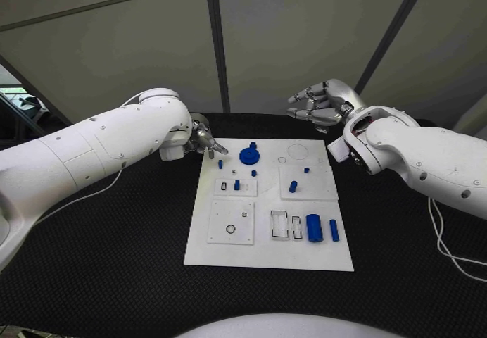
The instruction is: Assemble the parts on the task board
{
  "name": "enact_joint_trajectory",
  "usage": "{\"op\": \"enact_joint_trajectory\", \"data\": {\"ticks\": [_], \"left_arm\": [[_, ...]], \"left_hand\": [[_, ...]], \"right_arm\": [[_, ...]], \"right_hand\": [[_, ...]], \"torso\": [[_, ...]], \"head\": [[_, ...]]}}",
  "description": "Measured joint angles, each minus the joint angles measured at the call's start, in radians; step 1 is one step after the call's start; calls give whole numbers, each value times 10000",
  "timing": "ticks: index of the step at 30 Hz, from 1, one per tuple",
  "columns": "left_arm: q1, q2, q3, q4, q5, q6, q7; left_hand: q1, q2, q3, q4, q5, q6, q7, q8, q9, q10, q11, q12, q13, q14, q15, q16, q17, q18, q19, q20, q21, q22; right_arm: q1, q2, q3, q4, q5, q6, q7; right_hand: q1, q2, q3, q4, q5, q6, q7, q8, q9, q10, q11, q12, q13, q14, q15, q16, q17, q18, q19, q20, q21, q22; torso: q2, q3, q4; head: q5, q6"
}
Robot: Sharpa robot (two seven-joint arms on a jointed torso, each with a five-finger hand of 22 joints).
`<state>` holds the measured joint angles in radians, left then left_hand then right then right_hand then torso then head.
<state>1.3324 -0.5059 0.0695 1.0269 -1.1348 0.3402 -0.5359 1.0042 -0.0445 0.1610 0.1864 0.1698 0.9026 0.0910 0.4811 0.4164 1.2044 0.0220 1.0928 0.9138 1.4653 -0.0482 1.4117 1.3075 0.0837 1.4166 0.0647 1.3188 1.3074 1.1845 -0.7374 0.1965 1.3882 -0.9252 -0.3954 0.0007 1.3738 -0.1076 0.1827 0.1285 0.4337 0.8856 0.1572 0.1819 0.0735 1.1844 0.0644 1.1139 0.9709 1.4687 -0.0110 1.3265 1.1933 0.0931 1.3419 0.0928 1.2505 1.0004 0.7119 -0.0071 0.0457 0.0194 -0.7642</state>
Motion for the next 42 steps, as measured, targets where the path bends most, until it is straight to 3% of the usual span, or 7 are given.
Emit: {"op": "enact_joint_trajectory", "data": {"ticks": [25,42], "left_arm": [[-57,203,-184,-64,18,415,-1],[-87,263,-203,-105,27,425,-1]], "left_hand": [[428,228,-150,-43,0,142,0,0,-61,0,1,0,58,0,0,0,0,-1,-1,-1,0,0],[933,522,-86,-162,0,285,-73,1,-86,42,-41,37,56,0,-1,0,0,-1,37,-38,0,0]], "right_arm": [[0,31,0,-7,0,24,-4],[0,46,0,-9,0,30,-7]], "right_hand": [[0,0,0,0,-1,0,0,0,1,0,0,0,0,0,0,0,2,1,0,0,0,1],[0,0,-1,0,-1,0,0,0,2,0,0,0,0,0,0,0,2,0,0,0,0,2]], "torso": [[-9,2,4],[-8,6,4]], "head": [[-13,-45],[-42,-72]]}}
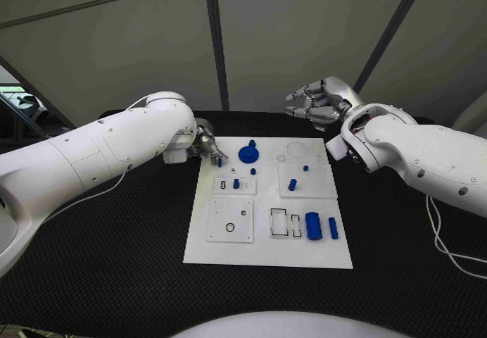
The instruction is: Assemble the parts on the task board
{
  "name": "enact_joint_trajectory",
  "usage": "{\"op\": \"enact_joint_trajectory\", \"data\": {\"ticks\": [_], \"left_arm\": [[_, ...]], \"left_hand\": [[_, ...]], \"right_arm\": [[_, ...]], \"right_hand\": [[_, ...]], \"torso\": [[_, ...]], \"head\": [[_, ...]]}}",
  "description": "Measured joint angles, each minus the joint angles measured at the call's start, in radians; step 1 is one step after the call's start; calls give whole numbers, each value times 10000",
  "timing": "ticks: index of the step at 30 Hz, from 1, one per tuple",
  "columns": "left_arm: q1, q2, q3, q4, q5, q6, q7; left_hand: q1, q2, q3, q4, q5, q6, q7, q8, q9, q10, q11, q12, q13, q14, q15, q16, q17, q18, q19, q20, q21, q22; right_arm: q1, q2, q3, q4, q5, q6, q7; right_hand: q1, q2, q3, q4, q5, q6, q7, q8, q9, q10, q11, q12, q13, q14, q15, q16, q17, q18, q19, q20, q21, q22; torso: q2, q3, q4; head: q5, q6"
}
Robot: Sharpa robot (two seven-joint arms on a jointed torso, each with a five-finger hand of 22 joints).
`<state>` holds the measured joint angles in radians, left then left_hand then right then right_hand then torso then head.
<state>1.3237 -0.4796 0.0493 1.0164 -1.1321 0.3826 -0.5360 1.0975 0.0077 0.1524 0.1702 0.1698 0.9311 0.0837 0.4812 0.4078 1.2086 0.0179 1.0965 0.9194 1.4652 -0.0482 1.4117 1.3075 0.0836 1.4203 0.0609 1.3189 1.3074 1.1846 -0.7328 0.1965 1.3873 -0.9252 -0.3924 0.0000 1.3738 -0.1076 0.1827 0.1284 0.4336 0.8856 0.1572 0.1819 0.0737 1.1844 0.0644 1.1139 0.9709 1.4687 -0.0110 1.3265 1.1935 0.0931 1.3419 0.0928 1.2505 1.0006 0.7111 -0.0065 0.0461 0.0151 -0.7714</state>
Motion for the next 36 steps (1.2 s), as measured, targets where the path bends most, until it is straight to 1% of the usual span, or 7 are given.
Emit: {"op": "enact_joint_trajectory", "data": {"ticks": [10,15,19,23,25,29,36], "left_arm": [[-8,-8,0,26,31,-181,6],[-13,-7,0,29,109,-327,13],[-23,-8,0,46,219,-459,19],[-32,-51,0,103,363,-584,27],[-34,-103,0,142,451,-642,30],[-37,-289,0,313,646,-789,33],[-62,-861,-3,1047,996,-1178,32]], "left_hand": [[670,249,398,-397,0,36,-35,75,-9,-1,-72,0,-73,0,0,0,0,0,37,-37,0,0],[1285,375,1010,-838,-128,-21,-89,158,-13,-52,-118,-65,-139,0,-72,0,0,0,62,-62,0,0],[1472,278,1802,-1204,-170,-61,-120,362,76,-75,-137,-150,-203,-1,-71,0,0,0,73,-73,0,0],[1545,201,2191,-886,-199,-189,-102,719,226,-25,-183,-207,-268,0,-70,0,0,1,73,-73,0,0],[1443,99,2448,-639,-211,-296,-102,943,536,8,-211,-209,-299,-1,-71,0,0,0,73,-73,0,0],[1136,-208,3154,-774,-225,-395,-142,1203,793,33,-213,-209,-305,0,-70,57,0,0,73,-73,0,0],[895,-448,3738,-863,-194,-471,-139,1465,959,151,-241,-124,-197,7,-77,119,0,1,118,-118,57,0]], "right_arm": [[0,12,0,-9,0,19,-7],[0,18,0,-15,0,27,-11],[0,23,0,-23,0,36,-13],[0,28,0,-32,0,48,-19],[0,28,0,-36,0,55,-23],[0,29,0,-43,0,67,-32],[0,14,0,-51,0,85,-44]], "right_hand": [[0,0,0,0,-1,0,0,0,1,0,0,0,0,0,0,0,-10,0,0,0,0,-17],[0,0,0,0,-6,0,0,0,1,0,0,0,0,0,0,0,-10,1,0,0,0,-16],[0,0,0,0,-7,0,0,0,1,0,0,0,0,0,0,0,-10,0,0,0,0,-16],[0,0,0,0,-7,0,0,0,1,0,0,0,0,0,0,0,-10,0,0,0,0,-15],[0,0,0,0,-7,0,0,0,1,0,0,0,0,0,0,0,-9,0,0,0,0,-15],[0,0,28,28,-7,0,0,0,1,0,0,0,0,0,0,0,-23,0,0,0,-42,-29],[0,0,28,28,-7,0,0,0,1,0,0,0,0,0,0,0,-23,0,0,0,-44,-29]], "torso": [[0,-1,0],[-1,-1,0],[-1,0,0],[-6,0,0],[-7,1,0],[-11,2,1],[-18,2,19]], "head": [[-6,-27],[10,-53],[12,-68],[9,-76],[6,-79],[2,-87],[12,-82]]}}
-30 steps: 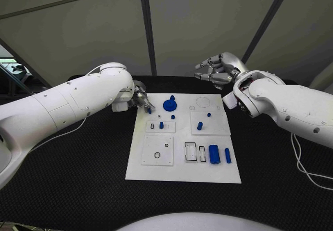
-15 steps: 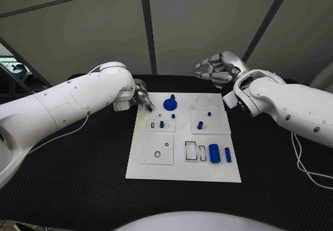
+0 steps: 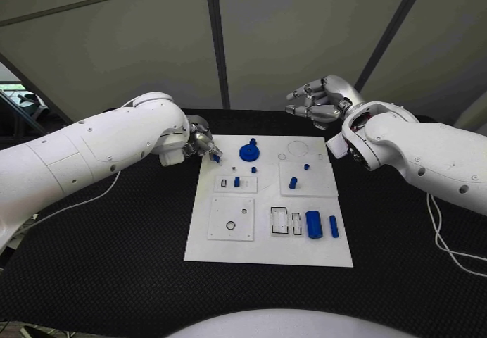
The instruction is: Assemble the parts on the task board
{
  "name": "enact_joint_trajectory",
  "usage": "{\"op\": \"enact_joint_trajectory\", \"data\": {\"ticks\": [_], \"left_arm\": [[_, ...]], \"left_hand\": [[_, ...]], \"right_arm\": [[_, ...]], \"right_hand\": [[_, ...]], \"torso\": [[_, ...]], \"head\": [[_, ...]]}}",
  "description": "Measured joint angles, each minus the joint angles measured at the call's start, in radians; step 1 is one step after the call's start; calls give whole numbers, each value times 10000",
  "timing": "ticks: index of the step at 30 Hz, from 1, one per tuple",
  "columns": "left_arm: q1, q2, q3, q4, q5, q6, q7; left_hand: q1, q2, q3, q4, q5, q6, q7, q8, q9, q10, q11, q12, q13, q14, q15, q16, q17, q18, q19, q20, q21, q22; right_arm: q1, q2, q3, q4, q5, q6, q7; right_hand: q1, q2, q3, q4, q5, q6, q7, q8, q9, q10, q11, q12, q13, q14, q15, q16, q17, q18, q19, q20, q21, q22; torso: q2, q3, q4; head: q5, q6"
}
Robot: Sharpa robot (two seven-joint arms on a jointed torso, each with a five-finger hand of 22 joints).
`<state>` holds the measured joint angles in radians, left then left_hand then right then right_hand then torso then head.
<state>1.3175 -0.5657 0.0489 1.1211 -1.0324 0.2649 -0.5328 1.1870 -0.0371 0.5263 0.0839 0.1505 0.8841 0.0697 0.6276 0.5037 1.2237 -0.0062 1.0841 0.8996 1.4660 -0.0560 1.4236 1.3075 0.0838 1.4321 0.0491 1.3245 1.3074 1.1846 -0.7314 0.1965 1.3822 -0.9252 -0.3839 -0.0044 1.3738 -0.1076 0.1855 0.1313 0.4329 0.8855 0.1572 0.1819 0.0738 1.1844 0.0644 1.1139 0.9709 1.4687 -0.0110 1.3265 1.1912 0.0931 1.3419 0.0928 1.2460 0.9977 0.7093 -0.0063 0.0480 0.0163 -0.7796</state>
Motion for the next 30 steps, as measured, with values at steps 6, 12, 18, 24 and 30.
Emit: {"op": "enact_joint_trajectory", "data": {"ticks": [6,12,18,24,30], "left_arm": [[-119,-596,-4,1023,214,-506,0],[-328,-1187,-11,2164,211,-1091,1],[-592,-1546,-70,3022,-24,-1693,4],[-738,-1715,-217,3508,-472,-2221,-6],[-775,-1669,-348,3702,-867,-2482,-23]], "left_hand": [[-120,-119,288,-13,-1,-36,-35,168,134,66,60,101,137,-6,-62,0,0,0,45,-45,60,0],[-296,-294,565,-19,-1,-36,-35,316,213,179,18,158,201,-5,-64,54,0,0,68,-69,137,0],[-399,-397,764,-63,75,-36,-35,406,328,225,43,274,319,-5,-63,54,0,-2,170,-97,233,0],[-431,-488,879,-54,156,-35,-34,463,362,366,44,417,448,10,-123,54,0,-3,205,-132,292,0],[-461,-567,986,-76,239,-35,-35,464,398,369,43,436,501,-5,-138,54,0,-3,205,-132,292,0]], "right_arm": [[0,-32,0,-2,0,9,-7],[0,-38,0,-15,0,12,-13],[0,-17,0,-61,0,13,-18],[0,-14,0,-97,0,11,-37],[0,7,-1,-113,0,11,-67]], "right_hand": [[0,0,0,0,0,0,0,0,0,0,0,0,-5,0,0,0,0,0,0,0,0,-12],[0,0,0,0,0,0,0,0,0,0,0,0,-9,0,0,0,1,0,0,0,0,-12],[0,0,0,0,0,0,0,0,0,0,0,0,-9,0,0,0,1,0,0,0,0,-12],[0,0,-1,-1,38,0,0,0,0,0,0,0,-8,0,0,-46,-10,0,0,0,0,-21],[0,0,-1,-1,38,0,0,0,1,0,0,0,-8,0,0,-53,-9,-1,0,0,0,-20]], "torso": [[-2,-2,3],[-10,1,15],[-16,9,24],[-27,10,28],[-27,9,28]], "head": [[40,12],[92,27],[154,13],[86,-5],[103,-15]]}}
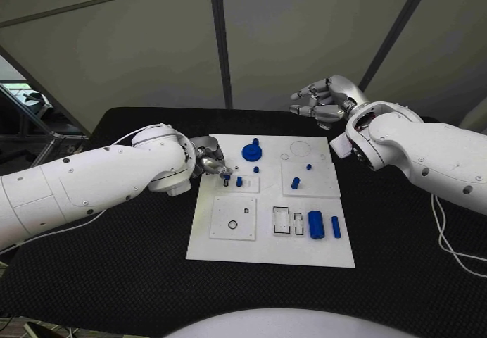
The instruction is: Assemble the parts on the task board
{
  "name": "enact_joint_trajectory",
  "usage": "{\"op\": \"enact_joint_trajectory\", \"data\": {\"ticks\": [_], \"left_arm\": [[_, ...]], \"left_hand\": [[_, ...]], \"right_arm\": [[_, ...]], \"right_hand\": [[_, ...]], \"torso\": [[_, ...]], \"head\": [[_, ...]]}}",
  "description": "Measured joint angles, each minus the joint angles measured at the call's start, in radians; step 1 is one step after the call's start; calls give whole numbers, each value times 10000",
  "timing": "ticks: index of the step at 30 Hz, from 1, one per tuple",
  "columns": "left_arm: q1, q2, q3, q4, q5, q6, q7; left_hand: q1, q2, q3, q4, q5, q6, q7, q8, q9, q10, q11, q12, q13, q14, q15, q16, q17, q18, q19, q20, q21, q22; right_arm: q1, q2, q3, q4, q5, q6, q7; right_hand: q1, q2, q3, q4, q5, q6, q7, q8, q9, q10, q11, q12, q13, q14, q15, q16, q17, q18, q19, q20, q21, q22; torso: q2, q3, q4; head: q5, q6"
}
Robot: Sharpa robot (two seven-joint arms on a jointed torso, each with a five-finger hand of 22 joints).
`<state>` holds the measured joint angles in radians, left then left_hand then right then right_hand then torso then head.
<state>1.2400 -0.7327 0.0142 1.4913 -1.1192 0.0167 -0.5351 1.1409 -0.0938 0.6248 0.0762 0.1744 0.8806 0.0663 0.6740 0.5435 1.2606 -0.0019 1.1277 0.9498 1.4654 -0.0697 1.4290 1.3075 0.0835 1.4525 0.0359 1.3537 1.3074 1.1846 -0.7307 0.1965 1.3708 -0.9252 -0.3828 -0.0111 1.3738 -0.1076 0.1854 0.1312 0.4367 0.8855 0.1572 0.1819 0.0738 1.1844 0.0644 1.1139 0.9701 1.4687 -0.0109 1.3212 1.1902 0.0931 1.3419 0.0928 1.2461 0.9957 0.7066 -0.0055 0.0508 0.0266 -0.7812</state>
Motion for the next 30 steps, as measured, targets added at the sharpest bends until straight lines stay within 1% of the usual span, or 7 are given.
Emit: {"op": "enact_joint_trajectory", "data": {"ticks": [8,10,12,16,20,25,30], "left_arm": [[-13,31,-83,15,-364,-54,-26],[-15,37,-87,25,-423,-39,-32],[-16,39,-91,52,-485,-6,-38],[-27,37,-100,104,-609,90,-47],[-36,33,-102,109,-714,202,-56],[-73,60,-102,84,-805,324,-65],[-108,84,-85,41,-868,402,-66]], "left_hand": [[-27,-26,3,-3,32,2,-2,47,3,1,0,22,15,0,0,0,0,0,3,3,0,0],[-27,-26,18,12,36,24,-23,47,3,21,18,22,16,0,0,0,0,-1,36,36,0,0],[-79,-78,31,22,78,42,-40,47,3,88,-17,23,15,0,0,0,0,-1,35,36,0,0],[-80,-78,35,18,80,42,-39,47,4,122,-51,23,14,0,1,0,0,-1,35,36,0,0],[-80,-78,47,7,79,42,-39,60,12,123,-51,23,14,0,1,0,0,-1,71,0,49,0],[-81,-78,49,4,77,42,-39,88,18,124,-52,23,13,0,1,0,0,0,71,0,49,0],[-173,-169,154,-101,147,42,-38,93,71,125,-52,23,25,0,1,0,0,-1,71,0,49,0]], "right_arm": [[0,7,-1,-14,0,4,-23],[-1,9,-1,-16,0,6,-28],[-1,15,-1,-16,0,8,-31],[-2,20,-1,-16,0,15,-35],[-2,20,-2,-18,0,21,-36],[-2,21,-2,-21,0,26,-38],[-3,19,-2,-21,0,34,-38]], "right_hand": [[0,0,0,0,0,0,0,0,0,0,0,0,1,0,0,0,0,1,0,0,0,1],[0,0,0,0,0,0,0,0,0,0,0,0,1,0,0,0,1,0,0,0,0,0],[0,0,0,0,0,0,0,0,0,0,0,0,1,0,0,0,1,0,0,0,0,-17],[0,0,0,0,0,0,0,0,0,0,0,0,1,0,0,0,1,1,0,0,0,-20],[0,0,0,0,0,0,0,0,0,0,0,0,1,0,0,0,1,0,0,0,0,-20],[0,0,0,0,0,0,0,0,0,0,0,0,1,0,0,0,2,0,0,0,0,-20],[0,0,18,18,0,0,0,0,0,0,0,0,-3,0,0,0,-10,0,0,0,0,-19]], "torso": [[17,-8,-3],[17,-10,-3],[17,-10,-3],[18,-9,-3],[18,-7,-4],[18,-6,-4],[13,-6,-4]], "head": [[-3,-17],[-5,-34],[-7,-47],[-8,-67],[5,-79],[26,-81],[27,-47]]}}
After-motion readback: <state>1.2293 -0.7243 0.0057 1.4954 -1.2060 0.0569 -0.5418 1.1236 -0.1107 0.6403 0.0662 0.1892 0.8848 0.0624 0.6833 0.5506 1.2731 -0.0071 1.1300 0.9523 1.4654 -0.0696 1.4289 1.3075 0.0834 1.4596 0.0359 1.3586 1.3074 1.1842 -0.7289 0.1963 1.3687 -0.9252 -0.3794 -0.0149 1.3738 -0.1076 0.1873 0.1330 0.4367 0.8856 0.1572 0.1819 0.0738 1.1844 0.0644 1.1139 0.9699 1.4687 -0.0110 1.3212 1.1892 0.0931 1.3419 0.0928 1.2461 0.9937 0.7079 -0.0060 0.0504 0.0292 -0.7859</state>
